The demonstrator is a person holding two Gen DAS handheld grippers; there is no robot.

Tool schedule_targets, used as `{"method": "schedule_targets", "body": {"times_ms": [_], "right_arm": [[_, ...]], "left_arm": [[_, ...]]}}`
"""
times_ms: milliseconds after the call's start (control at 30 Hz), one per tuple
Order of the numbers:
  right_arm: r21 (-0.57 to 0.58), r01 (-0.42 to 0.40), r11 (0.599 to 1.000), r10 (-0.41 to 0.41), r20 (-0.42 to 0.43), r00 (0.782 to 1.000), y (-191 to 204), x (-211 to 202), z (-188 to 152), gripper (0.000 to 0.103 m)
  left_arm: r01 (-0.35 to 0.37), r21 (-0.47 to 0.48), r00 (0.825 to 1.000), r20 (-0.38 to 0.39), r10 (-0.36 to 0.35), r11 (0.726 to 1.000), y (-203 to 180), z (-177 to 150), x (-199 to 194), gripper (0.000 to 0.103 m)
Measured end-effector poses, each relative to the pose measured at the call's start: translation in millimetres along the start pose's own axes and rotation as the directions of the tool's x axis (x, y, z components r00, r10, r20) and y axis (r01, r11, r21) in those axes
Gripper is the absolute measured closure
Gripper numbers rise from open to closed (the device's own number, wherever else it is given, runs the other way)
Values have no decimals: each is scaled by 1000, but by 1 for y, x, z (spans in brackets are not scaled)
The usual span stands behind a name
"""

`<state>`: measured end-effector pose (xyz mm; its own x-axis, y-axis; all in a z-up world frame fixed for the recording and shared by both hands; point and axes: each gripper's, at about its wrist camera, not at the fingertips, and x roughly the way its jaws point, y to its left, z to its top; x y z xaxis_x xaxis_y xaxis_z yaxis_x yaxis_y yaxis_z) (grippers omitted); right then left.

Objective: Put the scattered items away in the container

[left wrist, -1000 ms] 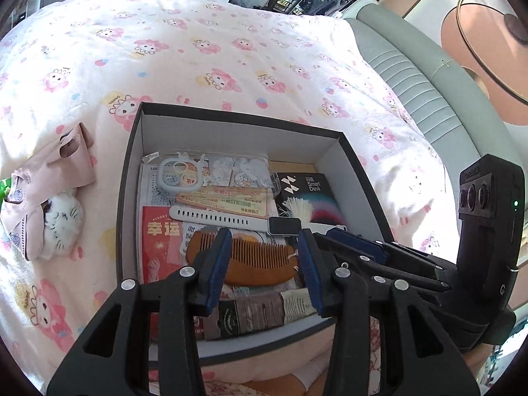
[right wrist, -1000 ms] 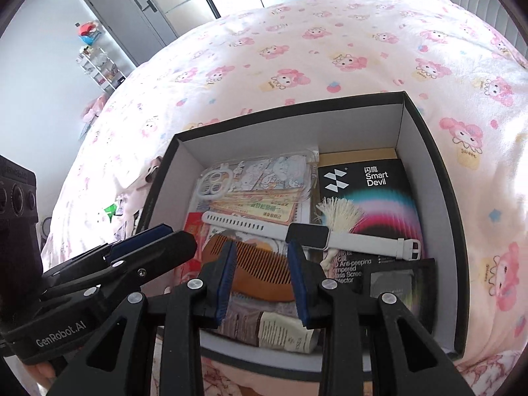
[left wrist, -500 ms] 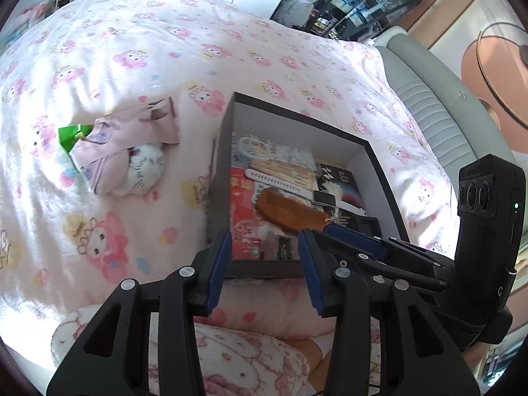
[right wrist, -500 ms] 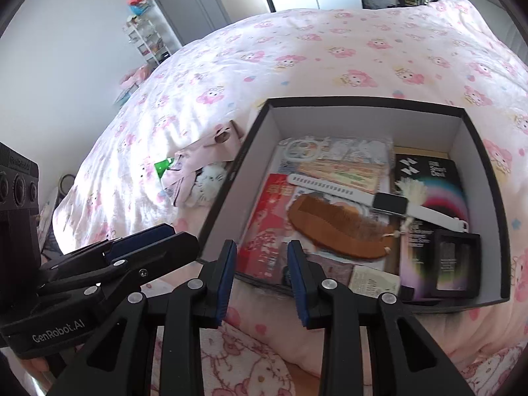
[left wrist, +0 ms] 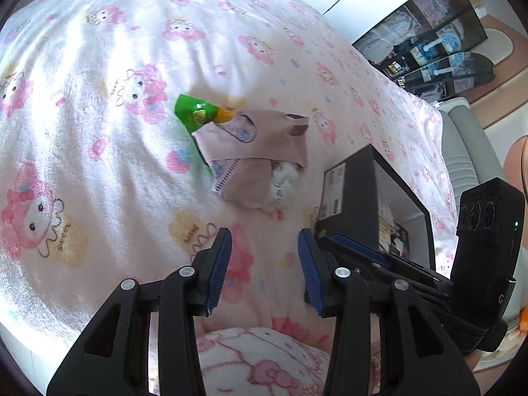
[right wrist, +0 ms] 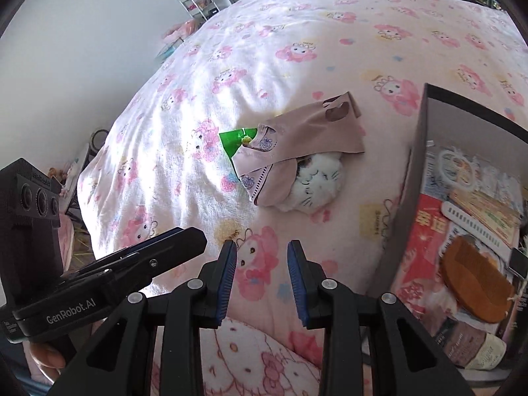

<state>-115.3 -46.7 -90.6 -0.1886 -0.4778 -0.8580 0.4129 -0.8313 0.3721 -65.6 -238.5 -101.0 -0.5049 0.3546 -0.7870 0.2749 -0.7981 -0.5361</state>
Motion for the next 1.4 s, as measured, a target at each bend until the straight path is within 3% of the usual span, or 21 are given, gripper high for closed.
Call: {"method": "schedule_targets", "body": {"times_ms": [167, 300, 467, 533, 600, 667, 800, 933, 1000, 1067, 1167, 1333, 1400], "right_arm": [[26, 101, 995, -99, -59, 993, -3, 46, 26, 75], [52, 115, 992, -109, -96, 989, -9, 72, 36, 75], [85, 148, 985, -143, -64, 988, -22, 78, 43, 75], [128, 141, 982, -135, -52, 989, -28, 76, 47, 75], [174, 123, 977, -119, -34, 992, -33, 71, 51, 75], [208, 106, 972, -105, -14, 994, -35, 66, 56, 75], [233, 140, 962, -140, -18, 990, -38, 64, 64, 75], [234, 216, 948, -214, -36, 976, -43, 67, 69, 74], [238, 235, 942, -231, -45, 972, -45, 68, 70, 74], [238, 245, 940, -238, -59, 970, -45, 72, 71, 74], [237, 256, 937, -245, -79, 966, -47, 79, 69, 67], [294, 261, 919, -247, -84, 965, -55, 82, 71, 61], [295, 223, 929, -200, -104, 974, -57, 88, 73, 61]], "left_arm": [[0, -66, 998, -69, -5, 998, 32, 19, 34, 62], [24, -82, 990, -137, -36, 996, 45, 30, 66, 62], [77, -99, 978, -187, -95, 992, 49, 41, 95, 63], [112, -108, 972, -196, -132, 988, 49, 46, 102, 67], [99, -99, 978, -173, -115, 990, 46, 54, 102, 81], [80, -113, 990, -110, -92, 990, 49, 66, 95, 87], [44, -150, 999, -14, -47, 988, 54, 76, 73, 88], [67, -136, 989, -125, -84, 988, 49, 57, 77, 84], [85, -96, 977, -187, -102, 992, 42, 49, 84, 69], [95, -72, 966, -234, -110, 993, 35, 44, 94, 62], [111, -85, 954, -269, -130, 990, 29, 45, 110, 60], [148, -133, 941, -286, -181, 980, 28, 48, 132, 64], [132, -135, 949, -269, -165, 982, 29, 48, 130, 79]]}}
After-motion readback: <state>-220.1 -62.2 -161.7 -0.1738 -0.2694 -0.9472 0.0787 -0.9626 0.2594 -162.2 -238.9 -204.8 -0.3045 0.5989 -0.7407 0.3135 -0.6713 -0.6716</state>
